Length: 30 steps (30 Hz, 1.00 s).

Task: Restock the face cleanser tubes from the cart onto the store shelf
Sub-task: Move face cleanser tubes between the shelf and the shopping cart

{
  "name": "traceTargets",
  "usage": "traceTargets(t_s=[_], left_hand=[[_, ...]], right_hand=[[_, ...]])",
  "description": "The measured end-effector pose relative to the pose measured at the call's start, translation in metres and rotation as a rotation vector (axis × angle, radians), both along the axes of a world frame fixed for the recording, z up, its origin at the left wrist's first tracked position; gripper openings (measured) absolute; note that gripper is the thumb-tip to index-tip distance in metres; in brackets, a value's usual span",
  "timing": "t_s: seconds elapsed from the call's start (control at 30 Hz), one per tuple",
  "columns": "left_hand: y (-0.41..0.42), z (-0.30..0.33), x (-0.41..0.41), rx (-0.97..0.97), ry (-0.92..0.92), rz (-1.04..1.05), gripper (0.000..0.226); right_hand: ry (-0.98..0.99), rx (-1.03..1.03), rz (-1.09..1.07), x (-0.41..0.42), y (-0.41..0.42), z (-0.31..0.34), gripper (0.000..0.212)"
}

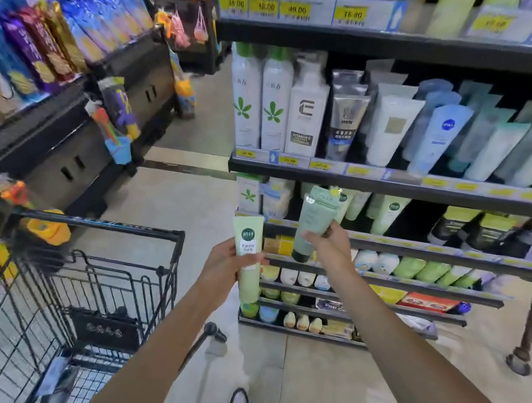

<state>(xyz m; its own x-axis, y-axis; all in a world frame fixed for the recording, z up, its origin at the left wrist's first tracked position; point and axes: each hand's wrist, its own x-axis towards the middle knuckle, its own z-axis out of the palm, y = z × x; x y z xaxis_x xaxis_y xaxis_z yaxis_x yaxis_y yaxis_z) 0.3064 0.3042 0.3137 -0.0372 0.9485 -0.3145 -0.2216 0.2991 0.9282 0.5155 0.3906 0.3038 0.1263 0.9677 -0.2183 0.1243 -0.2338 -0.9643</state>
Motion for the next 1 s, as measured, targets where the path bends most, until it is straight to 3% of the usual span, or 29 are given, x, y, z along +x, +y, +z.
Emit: traceTargets(t_s=[0.23, 0.5, 1.0], left_hand=[[0.055, -0.009, -0.038, 0.020, 0.021, -0.032, 0.032], [0.083, -0.018, -0.058, 0.024, 0.020, -0.083, 0.034], [0.101, -0.034, -0.055, -0.007, 0.062, -0.116, 0.032]], right_hand=[[-0.137, 0.025, -0.089, -0.024, 0.071, -0.013, 0.045], [-0.219, 0.060, -0.116, -0.032, 0.097, -0.022, 0.040], [-0.154, -0.086, -0.050, -0.025, 0.128, -0.045, 0.055]])
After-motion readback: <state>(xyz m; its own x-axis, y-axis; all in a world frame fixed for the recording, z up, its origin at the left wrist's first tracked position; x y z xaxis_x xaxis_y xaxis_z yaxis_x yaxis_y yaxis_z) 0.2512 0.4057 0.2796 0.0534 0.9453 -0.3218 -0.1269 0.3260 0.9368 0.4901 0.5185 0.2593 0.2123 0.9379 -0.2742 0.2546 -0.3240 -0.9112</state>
